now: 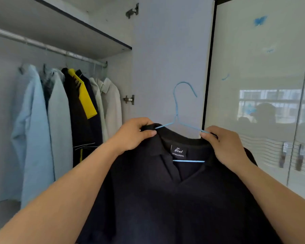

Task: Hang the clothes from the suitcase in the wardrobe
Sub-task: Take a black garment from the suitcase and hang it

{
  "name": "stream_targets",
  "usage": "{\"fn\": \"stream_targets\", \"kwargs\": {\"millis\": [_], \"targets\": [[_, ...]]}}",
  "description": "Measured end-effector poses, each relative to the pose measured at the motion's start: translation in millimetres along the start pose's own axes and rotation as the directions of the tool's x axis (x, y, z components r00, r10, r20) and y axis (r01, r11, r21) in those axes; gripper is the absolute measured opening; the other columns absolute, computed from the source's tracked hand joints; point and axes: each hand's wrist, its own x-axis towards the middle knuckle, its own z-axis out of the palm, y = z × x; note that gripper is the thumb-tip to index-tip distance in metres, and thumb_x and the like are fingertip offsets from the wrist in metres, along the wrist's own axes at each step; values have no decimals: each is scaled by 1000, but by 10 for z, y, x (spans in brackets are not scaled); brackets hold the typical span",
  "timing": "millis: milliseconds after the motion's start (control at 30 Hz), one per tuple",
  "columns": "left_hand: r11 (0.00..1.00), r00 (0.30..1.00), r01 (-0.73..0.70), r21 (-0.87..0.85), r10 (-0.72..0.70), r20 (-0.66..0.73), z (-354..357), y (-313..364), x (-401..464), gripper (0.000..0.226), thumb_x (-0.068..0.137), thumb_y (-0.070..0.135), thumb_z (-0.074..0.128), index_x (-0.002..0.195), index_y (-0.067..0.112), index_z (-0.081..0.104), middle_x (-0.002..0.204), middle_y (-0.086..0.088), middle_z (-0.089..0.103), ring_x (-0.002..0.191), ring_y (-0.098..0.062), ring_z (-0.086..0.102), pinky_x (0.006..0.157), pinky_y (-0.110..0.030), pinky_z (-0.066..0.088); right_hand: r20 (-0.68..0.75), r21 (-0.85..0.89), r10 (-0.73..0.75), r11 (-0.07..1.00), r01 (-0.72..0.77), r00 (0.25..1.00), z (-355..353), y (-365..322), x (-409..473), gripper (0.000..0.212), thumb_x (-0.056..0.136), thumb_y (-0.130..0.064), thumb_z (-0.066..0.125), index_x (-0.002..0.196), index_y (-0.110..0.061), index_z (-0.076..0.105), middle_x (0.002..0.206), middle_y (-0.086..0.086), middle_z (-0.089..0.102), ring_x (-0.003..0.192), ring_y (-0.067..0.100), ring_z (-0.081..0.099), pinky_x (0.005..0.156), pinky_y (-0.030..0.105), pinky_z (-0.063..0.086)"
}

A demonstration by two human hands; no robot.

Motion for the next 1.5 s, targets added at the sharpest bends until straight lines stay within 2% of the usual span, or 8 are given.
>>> {"fn": "stream_targets", "kwargs": {"millis": [167,333,600,867,1067,1267,1400,1500], "targets": [[982,991,115,149,-124,49,-535,-222,-96,15,93,30,61,98,17,66,99,1,70,98,-14,65,90,-32,51,-117,9,-80,997,82,990,334,-245,235,20,94,-25,56,78,-17,65,75,2,66,75,25,58,72,40,46],[834,948,183,521,-290,133,-1269,-382,-114,42,98,43,47,93,6,66,91,-9,67,86,-23,62,82,-33,47,-126,100,-108,988,121,986,737,-590,512,15,93,-20,59,82,-14,67,79,3,67,77,23,58,69,31,36],[890,775,414,-190,-236,586,-1661,-494,-359,30,97,11,52,126,12,56,128,-13,61,113,-27,61,97,-39,51,-57,-178,162,969,-170,985,1519,-1096,1114,25,95,-40,55,102,-27,74,117,9,60,116,37,43,92,43,40],[647,896,444,-620,-306,323,-1282,-907,-218,19,91,-1,54,100,8,68,89,-11,70,76,-19,66,78,-29,55,299,285,535,740,-609,790,1706,-1575,1144,36,91,-25,65,120,-7,52,119,12,51,111,27,52,88,44,53],[704,929,361,-612,-331,167,-609,-1032,-110,12,86,7,56,92,13,65,95,-13,69,86,-23,64,78,-34,50,593,-87,485,832,-547,643,1649,-2145,868,47,86,-51,63,100,-6,64,98,11,67,87,26,69,68,38,60],[828,996,87,-554,-91,20,-213,-974,-249,24,85,11,65,63,7,56,57,4,50,52,-4,46,51,-14,36,356,-507,470,823,-255,808,1817,-2082,643,22,96,-14,46,103,1,60,98,14,59,85,25,54,58,25,41],[838,985,11,-545,84,150,-308,-880,-297,12,92,19,62,94,16,74,92,18,67,91,1,62,84,-16,50,139,-533,392,803,-265,909,1639,-1917,567,26,99,-17,44,112,-1,59,113,15,62,105,29,57,79,28,41],[868,999,30,-495,-15,34,-460,-924,-198,14,88,20,67,100,18,75,101,12,69,94,-3,63,97,-32,49,-26,-345,287,897,-278,958,1390,-1788,494,20,97,-19,50,107,-6,62,106,12,64,93,28,54,74,29,36]]}}
